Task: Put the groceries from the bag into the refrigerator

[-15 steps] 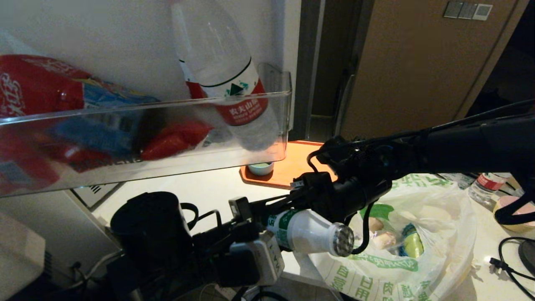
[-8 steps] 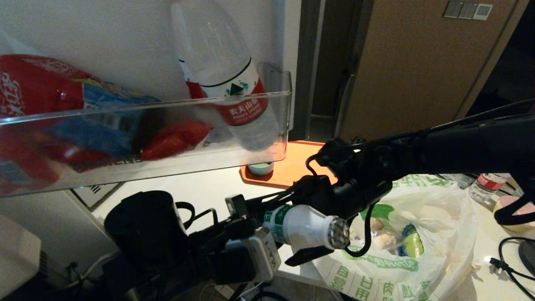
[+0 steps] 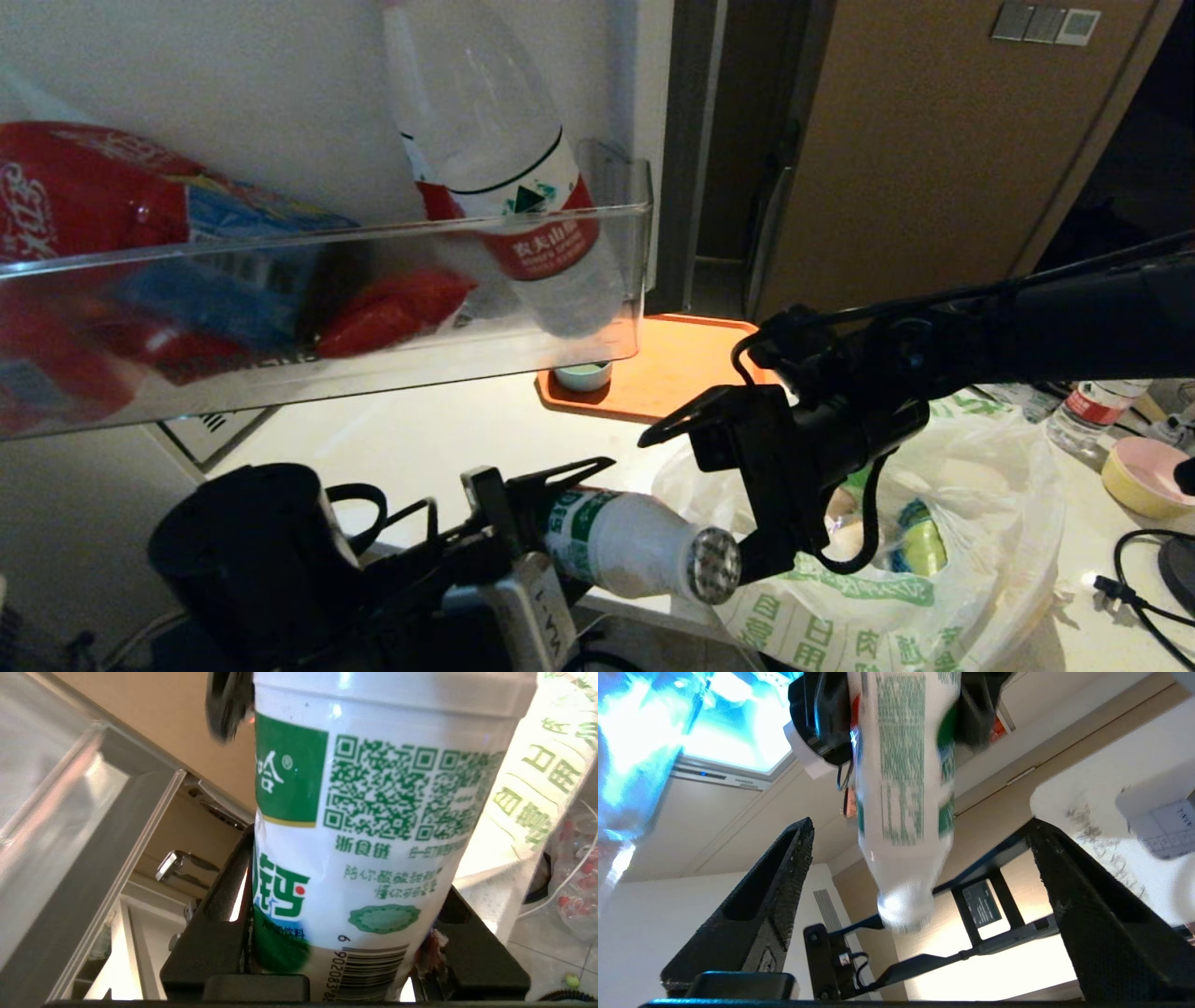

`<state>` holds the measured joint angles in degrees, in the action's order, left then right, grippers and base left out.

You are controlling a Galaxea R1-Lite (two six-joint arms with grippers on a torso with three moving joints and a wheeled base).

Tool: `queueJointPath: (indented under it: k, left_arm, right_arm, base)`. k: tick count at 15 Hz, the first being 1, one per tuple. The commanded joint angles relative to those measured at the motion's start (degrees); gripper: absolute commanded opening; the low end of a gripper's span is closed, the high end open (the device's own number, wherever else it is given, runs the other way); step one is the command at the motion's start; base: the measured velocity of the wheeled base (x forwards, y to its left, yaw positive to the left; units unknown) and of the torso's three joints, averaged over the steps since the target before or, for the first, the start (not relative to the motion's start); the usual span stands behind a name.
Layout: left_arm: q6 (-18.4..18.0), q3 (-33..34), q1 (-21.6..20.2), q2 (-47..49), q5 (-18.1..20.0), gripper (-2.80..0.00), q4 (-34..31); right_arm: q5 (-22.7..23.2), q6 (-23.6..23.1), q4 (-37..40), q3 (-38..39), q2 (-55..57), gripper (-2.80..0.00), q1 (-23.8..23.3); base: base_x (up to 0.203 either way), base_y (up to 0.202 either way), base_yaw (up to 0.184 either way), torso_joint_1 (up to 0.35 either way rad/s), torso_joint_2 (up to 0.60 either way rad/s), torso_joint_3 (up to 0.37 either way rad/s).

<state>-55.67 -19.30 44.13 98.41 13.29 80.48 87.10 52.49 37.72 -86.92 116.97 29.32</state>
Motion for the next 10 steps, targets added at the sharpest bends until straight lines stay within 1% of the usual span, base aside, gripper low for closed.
queueJointPath:
  k: [1,4,5,8,10]
  left_arm:
    - [-0.15,3.00,-0.01,-4.42,-1.02,-2.80,0.38]
    - [0.03,9.89,-0.01,-10.25,-2.45,-2.80,0.38]
    - [0.17,11.96,-0.01,-12.27,-3.39,-2.80,0.38]
    - [1.35,17.41,-0.01,-19.20,-6.18,-2.80,0.25]
    - [2.37,18.84,-0.01,-24.77,-9.03,-2.80,-0.79]
  right_arm:
    - [0.56,0.17,0.16,1.88,-2.18,0.00,0.03]
    - [0.56,-2.74,0.16,5.49,-5.14,0.00,0.04]
    - [0.56,-3.09,0.16,6.63,-5.96,-2.80,0.04]
    - [0.56,-3.83,0.14,9.98,-8.09,-2.80,0.04]
    - [0.56,-7.97,0.15,13.28,-10.68,-2.80,-0.62]
  base:
    - [0.000,0.000,0.000,0.000,0.00,0.000]
    - [0.000,0.000,0.000,0.000,0.00,0.000]
    - [0.000,0.000,0.000,0.000,0.00,0.000]
    - [0.000,0.000,0.000,0.000,0.00,0.000]
    - [0.000,0.000,0.000,0.000,0.00,0.000]
